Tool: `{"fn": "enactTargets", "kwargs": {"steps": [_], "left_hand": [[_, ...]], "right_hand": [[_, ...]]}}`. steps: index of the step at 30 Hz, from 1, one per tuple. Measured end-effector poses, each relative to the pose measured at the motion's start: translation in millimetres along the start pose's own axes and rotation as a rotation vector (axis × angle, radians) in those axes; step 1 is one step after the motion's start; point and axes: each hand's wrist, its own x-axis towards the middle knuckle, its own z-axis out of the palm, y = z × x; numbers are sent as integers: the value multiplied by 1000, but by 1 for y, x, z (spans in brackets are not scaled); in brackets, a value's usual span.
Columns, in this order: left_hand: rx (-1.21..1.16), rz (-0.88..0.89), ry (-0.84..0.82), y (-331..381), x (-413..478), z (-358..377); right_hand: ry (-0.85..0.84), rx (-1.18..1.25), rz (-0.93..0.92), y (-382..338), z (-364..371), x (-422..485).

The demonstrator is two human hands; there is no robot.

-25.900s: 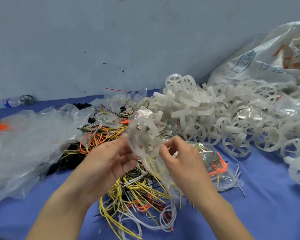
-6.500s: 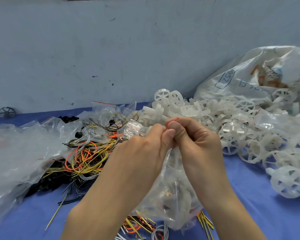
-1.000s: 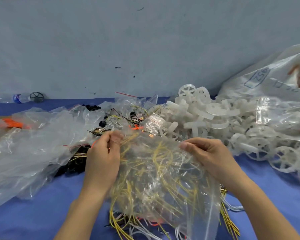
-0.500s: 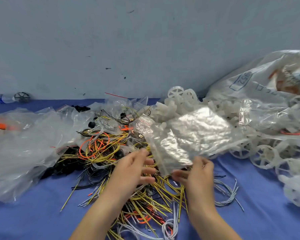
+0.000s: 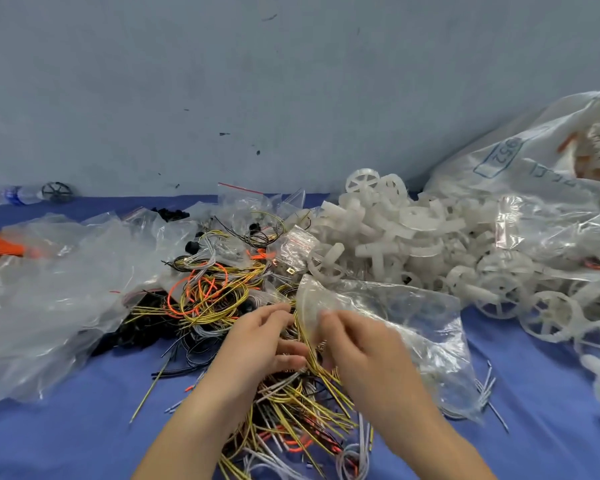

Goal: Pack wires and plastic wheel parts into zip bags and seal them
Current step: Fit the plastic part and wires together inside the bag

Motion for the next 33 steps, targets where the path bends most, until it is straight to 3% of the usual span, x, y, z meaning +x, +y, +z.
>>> {"fn": "enactTargets", "kwargs": {"steps": [2,3,8,20,28,33], "left_hand": [[-43,-41,-8,0,2,0],[-63,-54,-10,0,3,1],[-158,-90,-76,-1,0,3],[-302,-154,-239,9,-1,18],[-187,-130,-257,1,5,27],[-85,-89,-233,-7,3,31]], "right_hand": [[240,-268,-148,10,-6,9],[261,-319,-158,15,-8,14],[24,-489,-85,41,-6,24],[-37,-793,-52,76,-34,22],[9,-776,-78,90,-64,20],[180,-316,-130,69,-55,17]]}}
